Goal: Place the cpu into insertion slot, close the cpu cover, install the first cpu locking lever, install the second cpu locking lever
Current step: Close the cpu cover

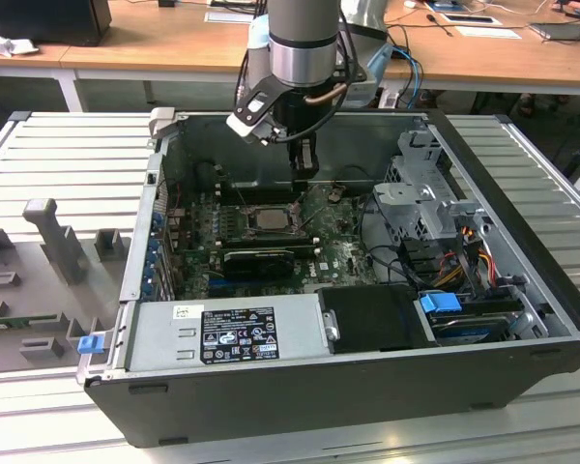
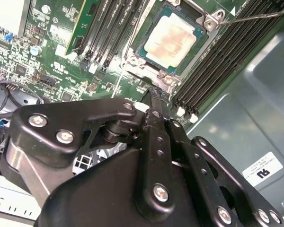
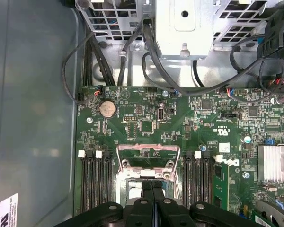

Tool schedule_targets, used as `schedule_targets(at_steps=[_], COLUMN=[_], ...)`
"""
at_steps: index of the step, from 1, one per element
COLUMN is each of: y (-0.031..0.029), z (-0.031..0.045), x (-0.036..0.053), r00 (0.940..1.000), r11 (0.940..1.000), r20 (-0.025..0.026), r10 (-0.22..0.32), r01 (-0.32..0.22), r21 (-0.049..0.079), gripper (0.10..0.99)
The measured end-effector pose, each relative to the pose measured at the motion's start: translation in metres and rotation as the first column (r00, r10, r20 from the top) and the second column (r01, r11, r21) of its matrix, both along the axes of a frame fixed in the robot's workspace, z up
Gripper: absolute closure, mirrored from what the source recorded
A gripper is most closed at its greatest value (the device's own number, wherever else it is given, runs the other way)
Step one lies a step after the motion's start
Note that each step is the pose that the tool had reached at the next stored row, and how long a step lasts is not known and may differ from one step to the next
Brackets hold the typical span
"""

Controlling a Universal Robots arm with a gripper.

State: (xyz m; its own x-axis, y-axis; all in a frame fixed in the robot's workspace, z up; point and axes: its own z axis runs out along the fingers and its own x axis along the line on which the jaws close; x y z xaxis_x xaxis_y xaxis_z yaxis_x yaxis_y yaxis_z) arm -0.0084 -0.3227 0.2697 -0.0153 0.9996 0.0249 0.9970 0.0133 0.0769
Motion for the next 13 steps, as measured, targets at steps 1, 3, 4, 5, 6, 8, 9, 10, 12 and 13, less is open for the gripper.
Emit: schedule_targets(at_steps=[1,3,4,5,6,8,9,10,12,13], y=[0.0,0.0,0.0,0.0,0.0,0.0,0.0,0.0,0.0,0.0], z=[-0.0001,0.0,0.0,0.0,0.0,-0.0001,0.0,0.0,0.0,0.0], x=[0.0011,0.0029,0.0042,0.0052,0.0065,0.0089,0.0112,0.0135,0.0165,0.018], r00=[1.0,1.0,1.0,1.0,1.0,1.0,1.0,1.0,1.0,1.0], r11=[1.0,1.0,1.0,1.0,1.0,1.0,1.0,1.0,1.0,1.0], r20=[0.0,-0.0002,-0.0003,-0.0005,-0.0006,-0.0008,-0.0012,-0.0014,-0.0017,-0.0019], r10=[0.0,0.0,0.0,0.0,0.0,0.0,0.0,0.0,0.0,0.0], r01=[0.0,0.0,0.0,0.0,0.0,0.0,0.0,0.0,0.0,0.0], r21=[0.0,0.0,0.0,0.0,0.0,0.0,0.0,0.0,0.0,0.0], gripper=[0.98,0.98,0.98,0.98,0.98,0.98,0.98,0.98,0.98,0.98])
